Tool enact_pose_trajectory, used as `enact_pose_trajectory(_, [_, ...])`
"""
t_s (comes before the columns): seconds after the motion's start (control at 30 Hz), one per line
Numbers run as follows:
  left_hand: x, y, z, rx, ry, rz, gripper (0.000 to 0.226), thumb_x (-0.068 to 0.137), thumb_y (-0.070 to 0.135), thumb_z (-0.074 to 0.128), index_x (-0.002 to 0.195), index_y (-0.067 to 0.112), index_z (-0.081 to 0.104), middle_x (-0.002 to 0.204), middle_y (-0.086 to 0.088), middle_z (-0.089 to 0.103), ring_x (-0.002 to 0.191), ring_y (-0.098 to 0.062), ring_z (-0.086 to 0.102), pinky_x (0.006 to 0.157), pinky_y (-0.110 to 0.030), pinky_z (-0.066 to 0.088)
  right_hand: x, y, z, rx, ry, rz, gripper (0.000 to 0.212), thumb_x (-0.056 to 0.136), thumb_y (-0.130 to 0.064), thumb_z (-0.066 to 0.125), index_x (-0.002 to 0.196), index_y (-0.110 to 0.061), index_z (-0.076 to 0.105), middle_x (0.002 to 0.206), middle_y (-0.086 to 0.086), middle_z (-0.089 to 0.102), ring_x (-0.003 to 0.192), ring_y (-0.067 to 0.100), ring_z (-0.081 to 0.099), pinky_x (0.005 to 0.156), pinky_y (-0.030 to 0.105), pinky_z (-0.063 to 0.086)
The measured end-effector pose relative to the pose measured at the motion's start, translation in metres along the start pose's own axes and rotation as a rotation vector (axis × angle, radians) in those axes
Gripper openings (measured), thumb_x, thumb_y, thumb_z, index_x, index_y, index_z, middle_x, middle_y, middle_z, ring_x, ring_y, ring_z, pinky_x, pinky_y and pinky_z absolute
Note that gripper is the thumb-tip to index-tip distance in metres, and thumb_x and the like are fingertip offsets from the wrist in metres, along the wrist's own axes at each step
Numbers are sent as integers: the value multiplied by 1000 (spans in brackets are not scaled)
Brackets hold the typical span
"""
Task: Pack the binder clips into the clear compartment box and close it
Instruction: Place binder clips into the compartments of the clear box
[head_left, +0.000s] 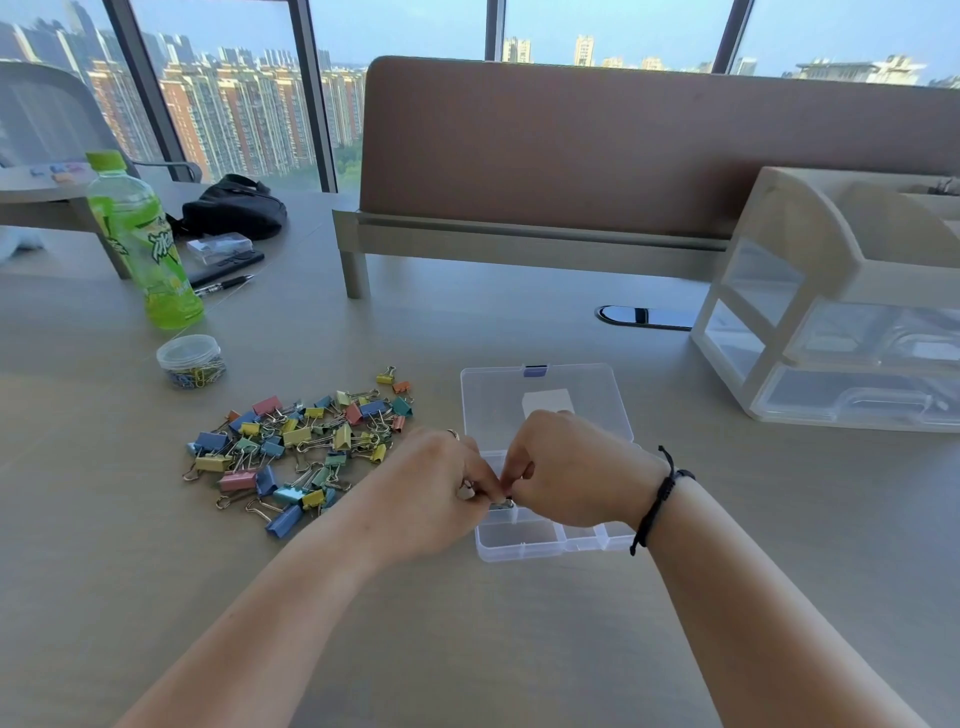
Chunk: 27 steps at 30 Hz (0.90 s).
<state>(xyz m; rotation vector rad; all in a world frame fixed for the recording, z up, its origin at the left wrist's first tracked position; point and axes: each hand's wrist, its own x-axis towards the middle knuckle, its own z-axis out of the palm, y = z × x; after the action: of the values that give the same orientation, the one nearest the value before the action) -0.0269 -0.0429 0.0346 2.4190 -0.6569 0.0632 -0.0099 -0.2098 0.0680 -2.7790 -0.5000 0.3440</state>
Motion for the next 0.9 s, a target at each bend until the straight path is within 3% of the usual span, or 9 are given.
enact_pose_trajectory(0.1, [1, 2, 4, 15, 15, -25, 28, 79, 5, 64, 88, 25, 82, 83, 9, 70, 71, -3, 58, 69, -18, 44, -2, 0, -2, 7, 18, -10, 24, 80, -23, 57, 88, -31, 78, 79, -5, 69, 79, 19, 62, 76, 39, 58])
enact_pose_trajectory(0.23, [2, 2, 5, 32, 46, -67, 27, 79, 6, 66, 87, 26, 82, 84, 9, 69, 68, 2, 53, 66, -11, 40, -7, 1, -4, 31, 65, -24, 24, 81, -21, 57, 89, -31, 77, 68, -13, 55, 68, 10, 53, 76, 35, 57])
enact_pose_trajectory(0.33, [1, 2, 6, -1, 65, -113, 24, 76, 7, 67, 84, 24, 81, 78, 8, 72, 64, 4, 57, 62, -11, 43, -17, 2, -3, 38, 100, -38, 23, 81, -20, 56, 90, -30, 75, 57, -13, 43, 57, 4, 43, 66, 28, 51])
enact_pose_trajectory(0.4, [1, 1, 7, -36, 85, -162, 18, 74, 10, 70, 82, 23, 79, 73, 8, 69, 62, 3, 57, 58, -10, 42, -24, 1, -1, 13, 94, -36, 24, 81, -22, 56, 93, -33, 73, 58, -12, 43, 61, 3, 45, 57, 22, 43])
enact_pose_trajectory(0.47, [2, 0, 8, -63, 102, -205, 12, 73, 14, 74, 81, 23, 75, 70, 8, 66, 59, 1, 54, 55, -11, 41, -29, 0, 0, -18, 77, -36, 26, 81, -25, 55, 98, -37, 71, 64, -14, 43, 73, 4, 49, 62, 18, 41])
enact_pose_trajectory(0.67, [4, -4, 9, -67, 92, -257, 18, 73, 28, 78, 89, 30, 70, 75, 8, 62, 62, -3, 52, 56, -14, 40, -27, -6, 2, -133, 37, -63, 33, 87, -30, 53, 115, -42, 65, 80, -16, 45, 100, 13, 57, 69, 29, 38])
enact_pose_trajectory(0.8, [4, -6, 7, -88, 39, -283, 18, 75, 33, 77, 90, 33, 66, 78, 9, 60, 64, -2, 52, 56, -14, 39, -25, -9, 5, -168, 10, -90, 37, 87, -29, 52, 120, -41, 64, 88, -12, 48, 103, 17, 57, 72, 30, 39])
enact_pose_trajectory(0.9, [6, -6, 0, -220, 33, -343, 13, 89, 17, 62, 98, 26, 58, 91, 6, 60, 75, -5, 53, 64, -19, 40, -23, -9, 6, -133, -1, -96, 36, 86, -28, 53, 119, -37, 66, 84, -11, 51, 98, 19, 60, 70, 29, 41])
